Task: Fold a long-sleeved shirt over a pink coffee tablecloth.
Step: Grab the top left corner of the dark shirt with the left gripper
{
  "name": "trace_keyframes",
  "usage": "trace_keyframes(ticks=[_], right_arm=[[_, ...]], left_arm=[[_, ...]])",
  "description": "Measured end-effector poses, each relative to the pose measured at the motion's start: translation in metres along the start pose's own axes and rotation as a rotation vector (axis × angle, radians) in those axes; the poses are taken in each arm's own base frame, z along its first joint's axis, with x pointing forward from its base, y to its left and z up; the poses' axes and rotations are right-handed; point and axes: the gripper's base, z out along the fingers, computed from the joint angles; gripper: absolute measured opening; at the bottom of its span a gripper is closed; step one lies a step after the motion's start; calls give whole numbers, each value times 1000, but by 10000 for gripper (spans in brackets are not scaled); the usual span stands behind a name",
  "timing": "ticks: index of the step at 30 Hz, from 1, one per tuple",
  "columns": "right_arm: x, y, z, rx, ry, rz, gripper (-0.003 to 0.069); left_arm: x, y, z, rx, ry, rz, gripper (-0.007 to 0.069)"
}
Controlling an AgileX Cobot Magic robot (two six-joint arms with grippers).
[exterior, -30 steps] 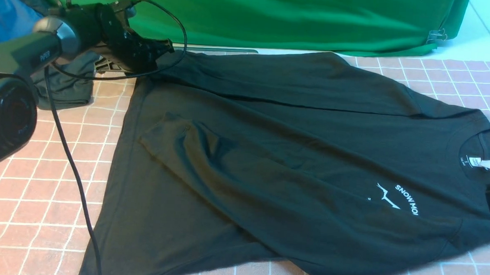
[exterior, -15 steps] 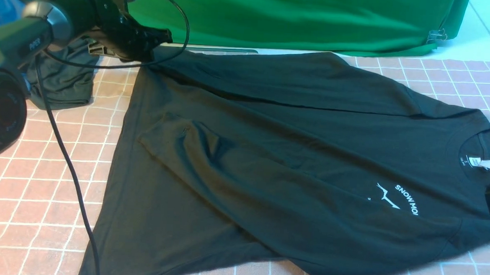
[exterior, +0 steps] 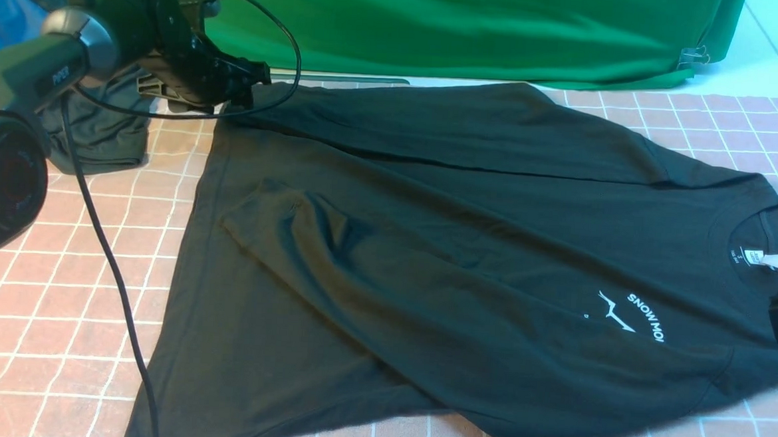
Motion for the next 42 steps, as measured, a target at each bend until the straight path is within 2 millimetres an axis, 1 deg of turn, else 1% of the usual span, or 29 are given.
trace_keyframes(ticks=[5,11,19,29,38,42], right_arm=[[0,0,0,-1,-1,1,36],[0,0,0,-1,-1,2,36],[0,0,0,-1,-1,10,36],[0,0,0,-1,-1,19,36],[0,0,0,-1,-5,23,36],[0,0,0,-1,-5,24,36]], left_arm=[[1,-3,0,30,7,-43,438],[2,-3,2,32,15,-44,369],[8,-1,11,23,37,-37,368],[13,1,11,-1,84,-8,368],[12,1,11,0,71,-8,368],[10,1,11,1,55,-9,331]])
